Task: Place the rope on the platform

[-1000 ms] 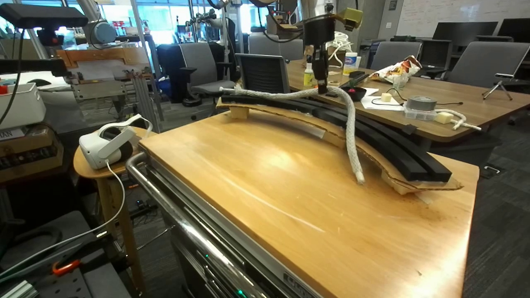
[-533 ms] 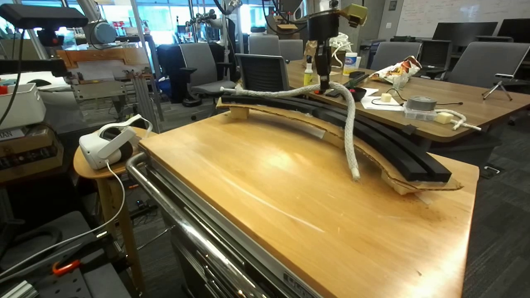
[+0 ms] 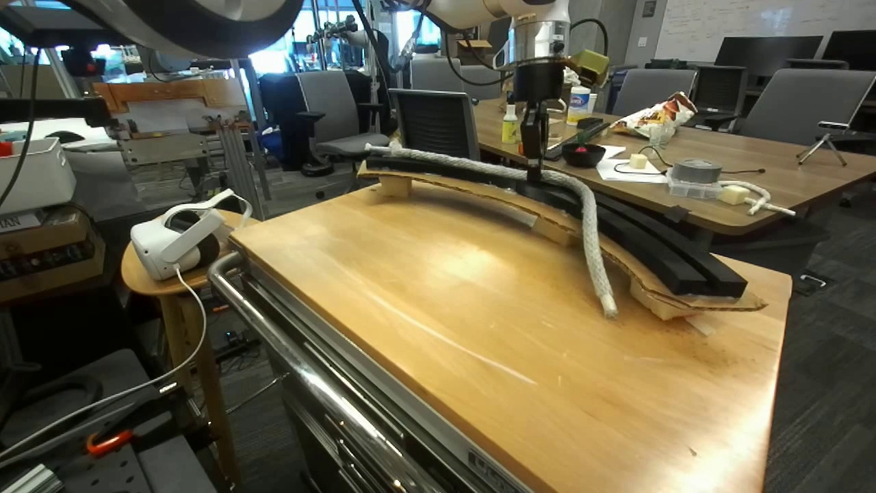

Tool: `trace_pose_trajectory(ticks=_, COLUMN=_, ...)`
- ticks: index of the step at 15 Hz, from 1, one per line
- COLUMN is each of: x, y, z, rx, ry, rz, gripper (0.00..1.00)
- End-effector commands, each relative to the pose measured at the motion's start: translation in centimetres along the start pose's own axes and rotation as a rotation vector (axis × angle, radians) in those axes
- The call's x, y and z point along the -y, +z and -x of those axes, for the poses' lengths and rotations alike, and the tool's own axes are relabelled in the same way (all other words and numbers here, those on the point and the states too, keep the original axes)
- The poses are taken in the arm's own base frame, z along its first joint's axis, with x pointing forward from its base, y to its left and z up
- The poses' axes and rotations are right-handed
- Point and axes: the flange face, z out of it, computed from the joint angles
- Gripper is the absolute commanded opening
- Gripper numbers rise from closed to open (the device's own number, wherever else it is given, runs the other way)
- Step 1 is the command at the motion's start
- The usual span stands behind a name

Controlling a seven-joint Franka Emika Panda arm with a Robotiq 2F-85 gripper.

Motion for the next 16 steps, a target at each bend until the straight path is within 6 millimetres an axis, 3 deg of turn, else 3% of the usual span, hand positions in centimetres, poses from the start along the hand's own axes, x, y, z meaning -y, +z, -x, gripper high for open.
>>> trace_pose_trajectory(ticks=1, x=-0.1, y=-0.4, z=0.1, rx=-0.028, ry=-0.015, rz=0.001, gripper=0.27)
trace_pose_trajectory(ticks=2, x=0.0, y=-0.7, z=0.1, rx=-0.020, ry=-0.013, rz=-0.002, gripper=0.39)
trace_pose_trajectory(ticks=7, x=0.7, y=-3.1, z=0.4, rx=0.016, ry=-0.035, rz=0.023, gripper=0.76)
trace_pose_trajectory(ticks=10, x=2.7, y=-3.5, z=1.8, rx=0.008, ry=-0.004, rz=-0.036, gripper=0.98)
trace_pose_trajectory(ticks=13, x=5.3, y=-4.8, z=4.8, rx=0.015, ry=0.183, rz=-0.038, gripper=1.00)
trace_pose_trajectory(ticks=16, x=8.1, y=-5.2, z=6.5, rx=-0.056, ry=0.342, rz=-0.049, gripper=1.00)
